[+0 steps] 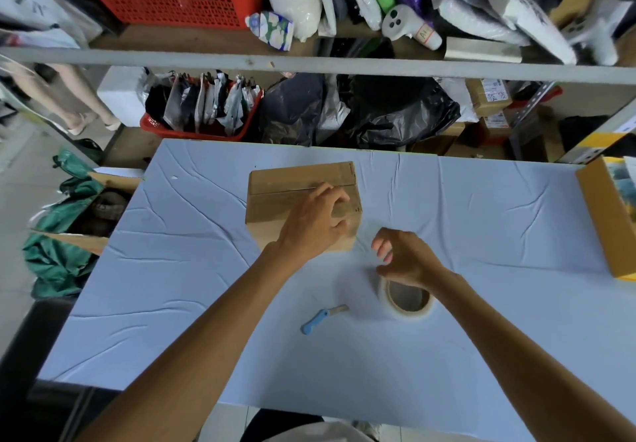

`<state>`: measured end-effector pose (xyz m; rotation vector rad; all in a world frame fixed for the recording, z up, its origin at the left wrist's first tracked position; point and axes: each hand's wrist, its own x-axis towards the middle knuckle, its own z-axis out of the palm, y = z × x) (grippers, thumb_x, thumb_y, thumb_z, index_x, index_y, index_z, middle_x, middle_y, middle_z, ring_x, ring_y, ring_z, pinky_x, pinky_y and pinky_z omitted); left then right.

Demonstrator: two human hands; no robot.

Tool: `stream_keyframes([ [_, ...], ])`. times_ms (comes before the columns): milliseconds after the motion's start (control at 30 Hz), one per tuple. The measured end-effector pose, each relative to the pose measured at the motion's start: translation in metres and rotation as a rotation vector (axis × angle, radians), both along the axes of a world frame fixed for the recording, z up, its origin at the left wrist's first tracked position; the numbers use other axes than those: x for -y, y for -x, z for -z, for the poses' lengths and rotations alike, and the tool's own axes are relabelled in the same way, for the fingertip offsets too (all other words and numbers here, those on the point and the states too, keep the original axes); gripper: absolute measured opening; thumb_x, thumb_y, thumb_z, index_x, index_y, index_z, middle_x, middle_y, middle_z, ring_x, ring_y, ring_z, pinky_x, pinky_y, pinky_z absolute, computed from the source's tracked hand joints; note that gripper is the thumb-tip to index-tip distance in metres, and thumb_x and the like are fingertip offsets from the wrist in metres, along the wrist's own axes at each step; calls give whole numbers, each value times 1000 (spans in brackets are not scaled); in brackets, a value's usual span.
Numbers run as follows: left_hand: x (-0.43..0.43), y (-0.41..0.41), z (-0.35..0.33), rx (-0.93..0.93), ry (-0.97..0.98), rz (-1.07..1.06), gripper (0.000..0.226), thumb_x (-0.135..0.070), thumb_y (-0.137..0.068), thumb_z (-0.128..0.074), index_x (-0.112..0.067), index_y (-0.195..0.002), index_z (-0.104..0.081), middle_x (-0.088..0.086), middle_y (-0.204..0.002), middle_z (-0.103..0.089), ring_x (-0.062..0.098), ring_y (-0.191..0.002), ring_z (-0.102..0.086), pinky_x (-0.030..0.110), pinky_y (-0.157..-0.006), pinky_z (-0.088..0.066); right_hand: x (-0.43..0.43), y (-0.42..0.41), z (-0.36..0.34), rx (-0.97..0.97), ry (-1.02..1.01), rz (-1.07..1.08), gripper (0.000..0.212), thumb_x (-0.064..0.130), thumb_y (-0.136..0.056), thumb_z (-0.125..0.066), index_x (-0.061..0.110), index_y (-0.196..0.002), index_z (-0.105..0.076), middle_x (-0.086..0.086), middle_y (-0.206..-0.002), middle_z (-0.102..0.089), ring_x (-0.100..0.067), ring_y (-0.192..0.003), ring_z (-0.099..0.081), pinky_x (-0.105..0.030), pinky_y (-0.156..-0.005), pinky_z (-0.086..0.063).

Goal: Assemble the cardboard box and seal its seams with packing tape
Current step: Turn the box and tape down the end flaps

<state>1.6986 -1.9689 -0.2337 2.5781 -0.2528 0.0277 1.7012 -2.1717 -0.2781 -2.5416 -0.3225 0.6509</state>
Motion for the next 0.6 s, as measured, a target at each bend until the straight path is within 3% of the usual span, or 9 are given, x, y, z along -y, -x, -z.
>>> stream_keyframes([
  [100, 3, 0, 1, -12, -6, -8, 32, -24, -81, -68, -18, -111, -58, -3, -111, -56, 8, -87, -49, 19, -71, -35, 11, -6, -13, -268, -556, 221, 32, -4, -84, -58, 9, -114, -57, -11, -95, -70, -27, -90, -67, -32, -79, -54],
  [167, 4, 1, 1, -15, -15, -2, 34, -24, -81, -69, -18, -112, -57, -2, -112, -56, 13, -91, -54, 20, -73, -37, 7, -10, -21, -393, -760, 332, 25, 4, -94, -51, 9, -118, -57, -16, -98, -72, -29, -92, -69, -31, -77, -56],
  [300, 6, 1, 0, -1, -17, -27, 37, -24, -82, -67, -19, -117, -58, -1, -114, -56, 16, -98, -55, 19, -74, -37, -11, -13, -20, -379, -778, 464, 31, 16, -92, -61, 6, -122, -56, -20, -107, -69, -33, -96, -68, -32, -77, -58],
  [400, 7, 0, 0, -20, -31, -27, 43, -27, -82, -67, -21, -124, -57, 0, -116, -53, 16, -106, -51, 18, -80, -35, -12, -13, -12, -349, -802, 485, 31, 12, -92, -61, 4, -122, -57, -20, -112, -67, -31, -104, -65, -35, -87, -54],
  [500, 8, -1, 0, -28, -44, -19, 45, -29, -82, -67, -22, -126, -58, 0, -114, -50, 17, -110, -48, 16, -83, -32, -6, -12, -8, -330, -863, 440, 29, 3, -88, -63, 5, -117, -61, -16, -102, -72, -27, -100, -67, -37, -92, -51],
  [600, 9, -2, 0, -47, -36, -13, 46, -29, -82, -68, -22, -126, -57, 0, -114, -48, 17, -110, -47, 19, -85, -36, -4, -12, -6, -332, -915, 424, 30, -10, -83, -63, 7, -108, -65, -15, -86, -71, -26, -85, -68, -36, -86, -54],
])
